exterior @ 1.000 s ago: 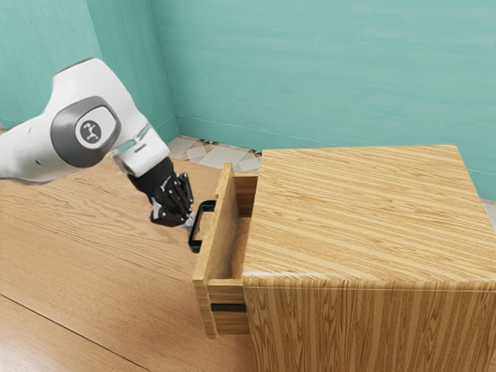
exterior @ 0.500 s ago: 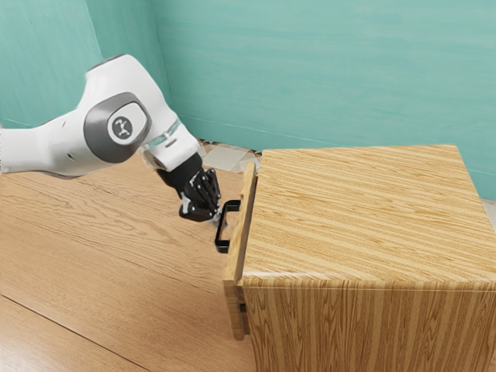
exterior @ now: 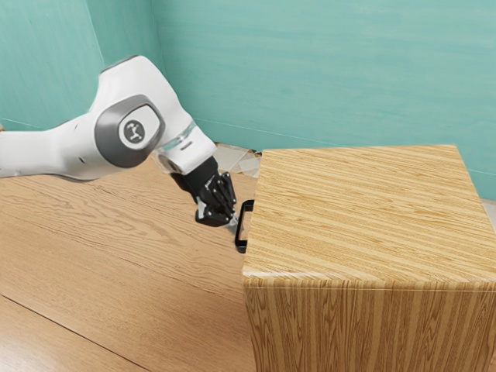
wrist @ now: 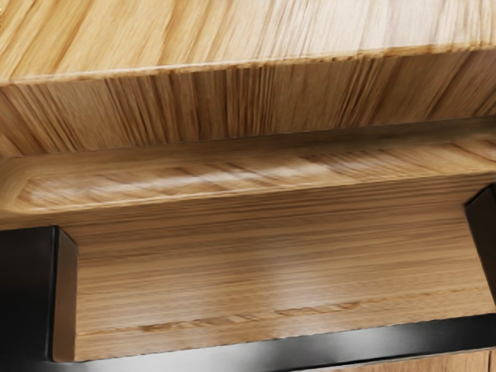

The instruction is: Push the drawer handle with one arm to close the drawer

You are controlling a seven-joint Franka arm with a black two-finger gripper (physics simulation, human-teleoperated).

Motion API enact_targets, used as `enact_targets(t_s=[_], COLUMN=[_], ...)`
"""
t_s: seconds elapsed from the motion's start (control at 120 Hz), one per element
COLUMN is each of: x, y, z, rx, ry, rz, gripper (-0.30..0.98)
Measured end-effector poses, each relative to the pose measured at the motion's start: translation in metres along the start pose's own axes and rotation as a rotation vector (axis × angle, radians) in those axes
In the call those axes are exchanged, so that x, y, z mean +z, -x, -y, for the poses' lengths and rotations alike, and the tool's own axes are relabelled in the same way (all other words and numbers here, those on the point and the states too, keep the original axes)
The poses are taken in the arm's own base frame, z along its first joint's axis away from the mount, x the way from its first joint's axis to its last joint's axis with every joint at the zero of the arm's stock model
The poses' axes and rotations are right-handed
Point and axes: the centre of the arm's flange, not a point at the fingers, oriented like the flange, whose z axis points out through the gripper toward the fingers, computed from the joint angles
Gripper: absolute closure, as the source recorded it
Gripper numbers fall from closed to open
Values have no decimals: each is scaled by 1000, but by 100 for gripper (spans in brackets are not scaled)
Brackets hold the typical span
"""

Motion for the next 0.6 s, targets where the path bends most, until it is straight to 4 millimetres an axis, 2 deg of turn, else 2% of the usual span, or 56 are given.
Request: enact_targets(t_s=[0.15, 0.292, 0.467, 0.542, 0.6], x=[0, -26, -51, -61, -84], y=[2, 46, 67, 75, 83], z=[-4, -21, -31, -32, -32], rx=[-14, -83, -93, -85, -79], ry=[-5, -50, -81, -95, -140], rz=[1, 6, 17, 30, 38], gripper=[79, 79, 79, 64, 51])
